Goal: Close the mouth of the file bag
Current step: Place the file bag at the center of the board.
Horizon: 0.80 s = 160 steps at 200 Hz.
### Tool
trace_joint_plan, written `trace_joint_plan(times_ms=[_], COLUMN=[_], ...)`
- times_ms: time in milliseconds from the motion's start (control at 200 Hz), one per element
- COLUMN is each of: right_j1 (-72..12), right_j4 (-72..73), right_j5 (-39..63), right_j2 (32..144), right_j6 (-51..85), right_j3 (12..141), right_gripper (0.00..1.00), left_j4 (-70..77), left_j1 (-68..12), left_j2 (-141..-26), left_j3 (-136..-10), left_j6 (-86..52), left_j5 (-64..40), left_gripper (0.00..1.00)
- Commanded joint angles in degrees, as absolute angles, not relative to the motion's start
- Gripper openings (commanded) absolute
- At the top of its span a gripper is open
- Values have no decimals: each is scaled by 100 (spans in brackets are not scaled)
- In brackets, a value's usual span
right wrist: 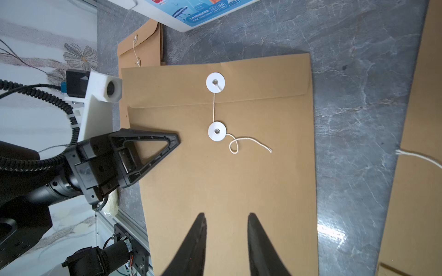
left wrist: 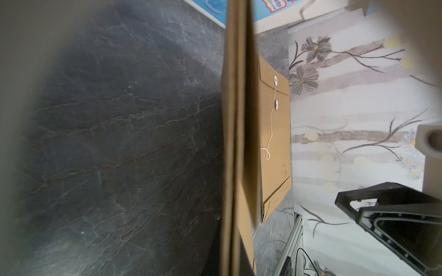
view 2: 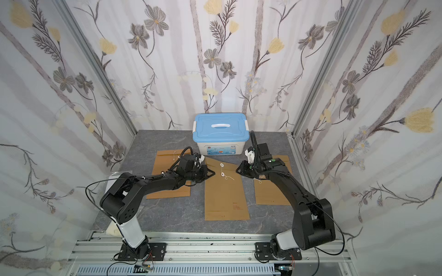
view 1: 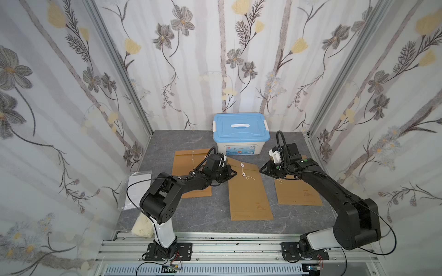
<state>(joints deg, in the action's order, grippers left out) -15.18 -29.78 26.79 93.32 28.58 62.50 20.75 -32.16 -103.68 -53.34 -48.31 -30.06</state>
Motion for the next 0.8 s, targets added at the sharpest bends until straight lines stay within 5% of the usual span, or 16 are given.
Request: trace_joint_plan(times_ms=[0,175,565,794], right_j1=[-1635,-1742,-1744,-1694], right_j4=[-2372,-1722,-1099,-1053], right_j5=[2476,2358,1976,1486], right_j2=[9630,10040,10459,10598], right_j6=[2988,3118,3405,3591], right_j3=[6258,6161,5677,5428], right_gripper=[31,31,30,34], left_j4=[2175,2098,2319,2393], left_j1=[-3191,-3111,-2875,-2821], left_j2=[-10516,-10803,-11159,-11213], left_j3=[-5356,-5433,-5429,-5367], left_j6=[-4688,-4640,-4745,-4821], left_j5=[-2930,-2916,-3026,-3021], left_gripper=[8,28,37,53])
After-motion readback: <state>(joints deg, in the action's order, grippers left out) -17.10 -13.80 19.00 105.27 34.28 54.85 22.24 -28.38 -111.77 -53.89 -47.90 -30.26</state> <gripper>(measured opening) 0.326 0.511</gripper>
